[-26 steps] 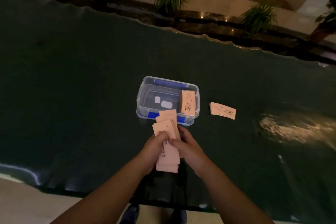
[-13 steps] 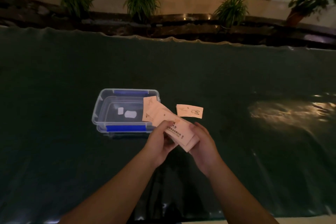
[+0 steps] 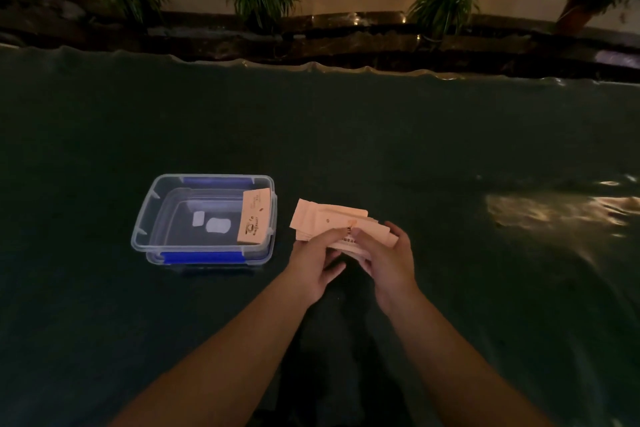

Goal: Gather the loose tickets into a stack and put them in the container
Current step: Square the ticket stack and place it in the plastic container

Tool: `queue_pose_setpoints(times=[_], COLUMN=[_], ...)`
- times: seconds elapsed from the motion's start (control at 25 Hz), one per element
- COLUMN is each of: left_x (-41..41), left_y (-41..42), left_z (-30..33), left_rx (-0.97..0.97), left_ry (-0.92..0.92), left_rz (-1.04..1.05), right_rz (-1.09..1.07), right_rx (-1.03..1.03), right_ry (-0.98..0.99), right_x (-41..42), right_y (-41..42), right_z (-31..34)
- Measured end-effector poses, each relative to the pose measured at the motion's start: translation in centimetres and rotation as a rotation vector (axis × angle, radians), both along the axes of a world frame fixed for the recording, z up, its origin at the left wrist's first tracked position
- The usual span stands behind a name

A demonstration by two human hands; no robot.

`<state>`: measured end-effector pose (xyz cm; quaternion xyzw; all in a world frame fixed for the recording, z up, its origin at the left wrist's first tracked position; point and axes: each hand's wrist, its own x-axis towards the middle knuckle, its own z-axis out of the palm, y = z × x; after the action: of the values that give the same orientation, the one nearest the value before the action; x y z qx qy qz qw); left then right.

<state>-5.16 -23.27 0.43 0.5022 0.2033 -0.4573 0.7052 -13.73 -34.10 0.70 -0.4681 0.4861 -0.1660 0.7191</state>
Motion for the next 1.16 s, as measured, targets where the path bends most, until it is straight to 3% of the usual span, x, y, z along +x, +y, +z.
queue_pose_setpoints(times=[0.32, 0.56, 0.68, 0.84, 1.16], left_x=[6.7, 9.6, 10.3, 9.5, 9.0], left_y=[-4.0, -5.9, -6.2, -6.1, -4.9], left_z=[-3.1, -4.9, -6.1, -6.7, -5.7], left_rx=[0.386, 0.888, 0.803, 0.614, 0.487], left_ry=[-0.016, -0.227, -0.316, -0.268, -0.202], left_rz=[-0.19, -0.527, -0.5, -0.42, -0.339], right_rz=[0.198, 0.233, 0.171, 0.175, 0.222], right_rx=[-0.097, -0.11, -0.059, -0.054, 0.009], right_ry=[0.241, 0.397, 0.425, 0.425, 0.463], right_x=[6.8, 8.3, 8.5, 9.1, 7.6], right_y=[-6.4, -8.0, -7.9, -7.0, -5.7], right_z=[-2.7, -6.2, -7.3, -7.8, -6.7])
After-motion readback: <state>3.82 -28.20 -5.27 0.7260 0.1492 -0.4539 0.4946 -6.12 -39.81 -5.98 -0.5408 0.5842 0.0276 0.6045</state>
